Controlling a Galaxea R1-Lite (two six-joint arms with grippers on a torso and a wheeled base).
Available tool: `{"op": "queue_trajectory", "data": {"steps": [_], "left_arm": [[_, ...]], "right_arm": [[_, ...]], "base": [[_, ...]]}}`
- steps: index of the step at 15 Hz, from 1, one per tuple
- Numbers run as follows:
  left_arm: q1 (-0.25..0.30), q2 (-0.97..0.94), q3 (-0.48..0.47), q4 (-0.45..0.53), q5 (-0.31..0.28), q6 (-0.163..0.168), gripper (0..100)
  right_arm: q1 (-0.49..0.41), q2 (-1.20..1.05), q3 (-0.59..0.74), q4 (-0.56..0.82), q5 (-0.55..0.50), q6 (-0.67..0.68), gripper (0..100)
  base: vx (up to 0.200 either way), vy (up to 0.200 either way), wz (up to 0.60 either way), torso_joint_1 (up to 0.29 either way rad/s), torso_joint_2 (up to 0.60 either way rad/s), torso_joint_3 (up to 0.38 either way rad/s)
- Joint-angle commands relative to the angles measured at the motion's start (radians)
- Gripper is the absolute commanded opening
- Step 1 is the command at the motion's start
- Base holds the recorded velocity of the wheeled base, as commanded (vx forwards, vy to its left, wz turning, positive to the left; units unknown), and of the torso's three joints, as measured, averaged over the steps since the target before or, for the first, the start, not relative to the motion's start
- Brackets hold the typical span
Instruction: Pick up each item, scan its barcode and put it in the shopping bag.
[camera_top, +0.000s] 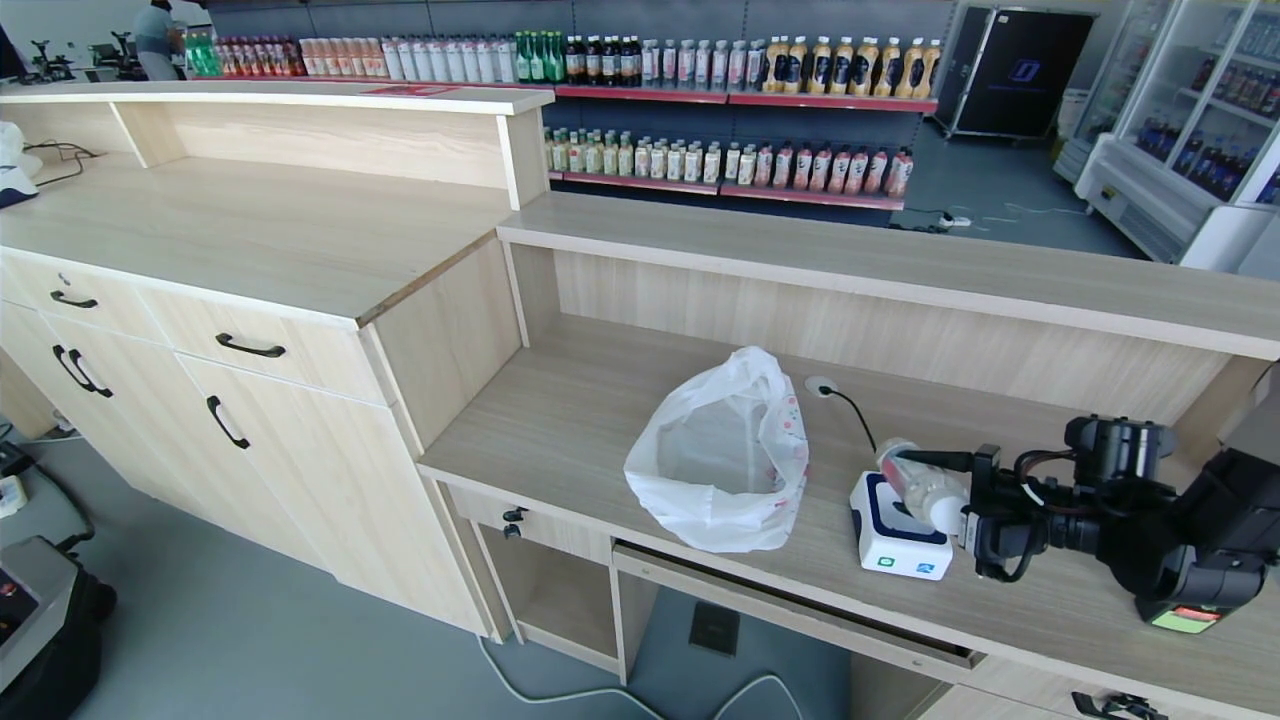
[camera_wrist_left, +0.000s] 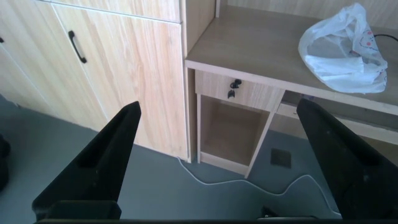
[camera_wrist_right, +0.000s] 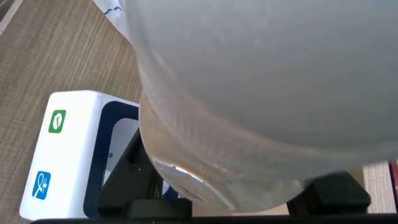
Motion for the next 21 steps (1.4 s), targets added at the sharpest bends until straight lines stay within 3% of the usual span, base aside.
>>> {"op": "queue_trajectory", "data": {"steps": [1,13,17,21], "left_arm": [[0.0,0.002,0.0,0.0,0.0,0.0,100],[0.0,0.002,0.0,0.0,0.0,-0.001,100],[0.0,0.002,0.0,0.0,0.0,0.0,100],[0.0,0.002,0.0,0.0,0.0,0.0,100]], "right_arm": [[0.005,0.009,-0.006,0.0,0.001,-0.001,0],[0.034,0.03,-0.026,-0.05,0.001,0.047,0],[0.021,-0.16,-0.029,-0.05,-0.022,0.371,0],[-0.061,-0.366,-0.014,-0.042,-0.271,0.835,0]], "base": [[0.0,0.0,0.0,0.0,0.0,0.0],[0.0,0.0,0.0,0.0,0.0,0.0],[0.0,0.0,0.0,0.0,0.0,0.0],[0.0,0.0,0.0,0.0,0.0,0.0]]}}
